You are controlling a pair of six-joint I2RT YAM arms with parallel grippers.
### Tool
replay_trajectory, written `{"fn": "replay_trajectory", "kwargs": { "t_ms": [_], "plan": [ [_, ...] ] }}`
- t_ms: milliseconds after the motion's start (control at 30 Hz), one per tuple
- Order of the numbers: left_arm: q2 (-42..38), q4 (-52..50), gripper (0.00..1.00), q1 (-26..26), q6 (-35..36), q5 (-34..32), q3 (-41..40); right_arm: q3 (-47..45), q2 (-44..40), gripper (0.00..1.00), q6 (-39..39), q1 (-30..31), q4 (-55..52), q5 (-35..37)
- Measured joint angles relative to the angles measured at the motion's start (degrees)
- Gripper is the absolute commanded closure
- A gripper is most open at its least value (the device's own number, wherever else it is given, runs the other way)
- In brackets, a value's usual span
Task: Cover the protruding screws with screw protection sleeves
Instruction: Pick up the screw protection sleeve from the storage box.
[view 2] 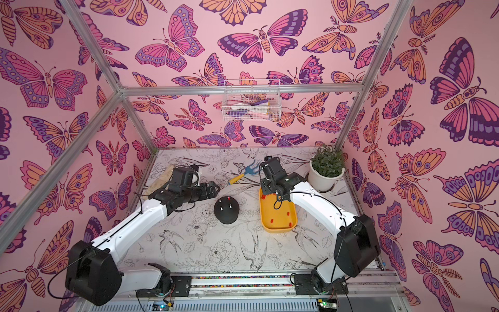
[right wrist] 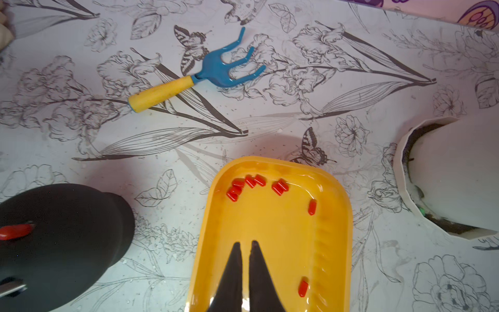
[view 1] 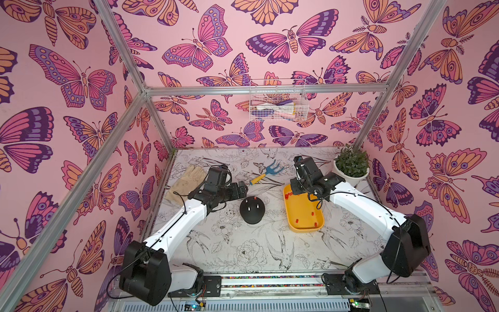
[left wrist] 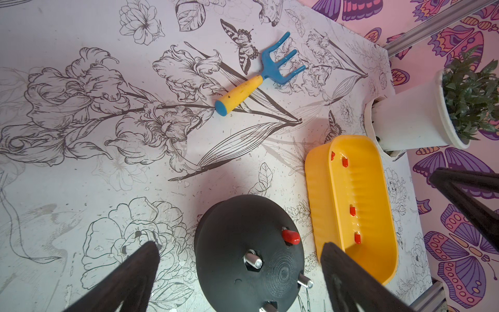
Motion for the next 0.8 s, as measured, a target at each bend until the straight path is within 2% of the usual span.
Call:
{"fn": "replay_trajectory", "kwargs": {
  "t_ms": [233, 567, 800],
  "plan": [
    [0.9, 0.0, 0.04, 0.0, 0.4, -0.2, 0.0, -0.5, 1.4, 0.83, -1.7, -4.0, 0.1, -2.3],
    [2.5, -0.4, 0.04, 0.0, 1.1, -0.9, 0.0, 0.1, 12.2, 0.79, -4.3, -6.1, 0.2, -5.7],
    [2.6, -0.4, 0.04, 0.0, 1.3, -1.1, 0.0, 0.8, 14.9, 0.73, -5.0, -7.3, 0.3, -6.4]
  ]
}}
